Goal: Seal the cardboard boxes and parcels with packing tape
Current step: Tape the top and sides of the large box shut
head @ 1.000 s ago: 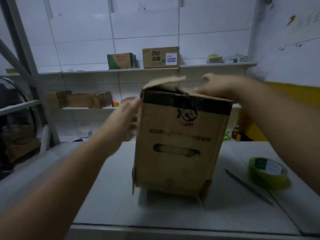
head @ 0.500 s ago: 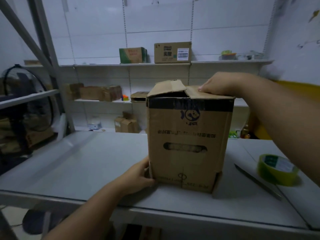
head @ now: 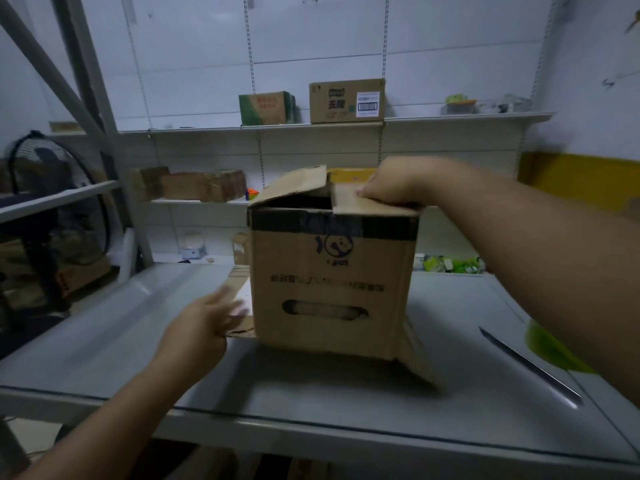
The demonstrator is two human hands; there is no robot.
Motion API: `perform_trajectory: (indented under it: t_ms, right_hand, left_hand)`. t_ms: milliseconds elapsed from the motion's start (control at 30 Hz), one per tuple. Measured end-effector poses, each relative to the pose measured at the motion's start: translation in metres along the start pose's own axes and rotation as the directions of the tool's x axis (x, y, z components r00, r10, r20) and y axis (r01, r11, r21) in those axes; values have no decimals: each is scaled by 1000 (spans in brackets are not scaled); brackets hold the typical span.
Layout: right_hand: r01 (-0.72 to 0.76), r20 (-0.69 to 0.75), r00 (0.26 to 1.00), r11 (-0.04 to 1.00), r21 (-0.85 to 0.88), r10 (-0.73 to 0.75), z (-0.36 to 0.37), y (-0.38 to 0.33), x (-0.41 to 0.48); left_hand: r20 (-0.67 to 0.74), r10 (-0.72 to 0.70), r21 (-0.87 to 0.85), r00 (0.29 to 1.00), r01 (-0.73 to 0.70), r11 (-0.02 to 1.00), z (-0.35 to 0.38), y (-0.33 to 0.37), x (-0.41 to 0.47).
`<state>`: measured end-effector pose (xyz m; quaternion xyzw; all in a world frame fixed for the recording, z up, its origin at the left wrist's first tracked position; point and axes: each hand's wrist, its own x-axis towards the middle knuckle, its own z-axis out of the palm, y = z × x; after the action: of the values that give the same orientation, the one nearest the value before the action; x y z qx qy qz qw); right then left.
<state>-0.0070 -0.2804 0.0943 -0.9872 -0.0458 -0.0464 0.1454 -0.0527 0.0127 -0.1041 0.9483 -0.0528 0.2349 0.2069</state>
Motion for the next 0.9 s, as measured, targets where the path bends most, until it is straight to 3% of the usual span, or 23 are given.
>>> perform_trajectory:
  t_ms: [33, 100, 167, 233, 267, 333, 367, 400, 467, 500, 533, 567, 600, 667, 700, 800, 900]
  right_hand:
    - [-22, 28, 999, 1000, -18, 22, 10, 3, 3]
    - [-52, 69, 996, 998, -36, 55, 31, 12, 8]
    - [-27, 56, 998, 998, -56, 30, 42, 16, 10]
    - [29, 64, 998, 993, -113, -21, 47, 10, 7]
    - [65, 63, 996, 984, -166, -55, 51, 6, 7]
    - [105, 46, 994, 957, -269, -97, 60, 0, 7]
    - [112, 42, 994, 949, -294, -105, 63, -1, 7]
    - [125, 45, 992, 947, -295, -117, 64, -2, 8]
    - [163, 65, 986, 964, -211, -153, 63, 1, 6]
    - [181, 66, 983, 973, -142, -173, 62, 3, 3]
    - [190, 57, 981, 979, -73, -186, 61, 5, 0]
    - [188, 46, 981, 982, -19, -187, 60, 7, -2]
    - [178, 37, 983, 984, 17, -178, 59, 9, -4]
    - [133, 19, 991, 990, 40, -134, 53, 19, -6]
    - [104, 15, 994, 994, 29, -104, 49, 24, -6]
    - [28, 28, 999, 993, -118, -25, 37, 37, -4]
    - [4, -28, 1000, 969, -248, -12, 39, 40, 1]
  left_hand:
    - [-70, -183, -160, 981, 170, 972, 2, -3, -3]
    - [7, -473, -478, 881, 419, 772, 10, -4, -11]
    - [168, -532, -611, 830, 511, 604, 13, 3, -20]
    - [321, -390, -535, 863, 505, 677, 12, -5, -23]
    - [471, -271, -441, 840, 490, 752, 4, -9, -24]
    - [727, -156, -182, 669, 406, 896, -22, -12, -21]
    - [749, -161, -112, 642, 362, 925, -31, -14, -15]
    - [670, -158, -154, 725, 344, 926, -37, -15, -6]
    - [308, -128, -482, 943, 271, 834, -54, 5, 10]
    - [150, -85, -599, 985, 159, 785, -64, 24, 19]
    - [111, 10, -640, 994, 64, 766, -73, 47, 29]
    - [180, 153, -665, 972, 5, 747, -80, 70, 37]
    - [321, 280, -620, 905, -23, 785, -84, 93, 43]
    - [506, 391, -360, 768, -224, 906, -81, 129, 53]
    - [540, 414, -249, 733, -331, 910, -75, 141, 57]
    - [574, 443, -166, 689, -432, 886, -60, 165, 59]
    - [554, 411, -166, 724, -388, 906, -50, 173, 55]
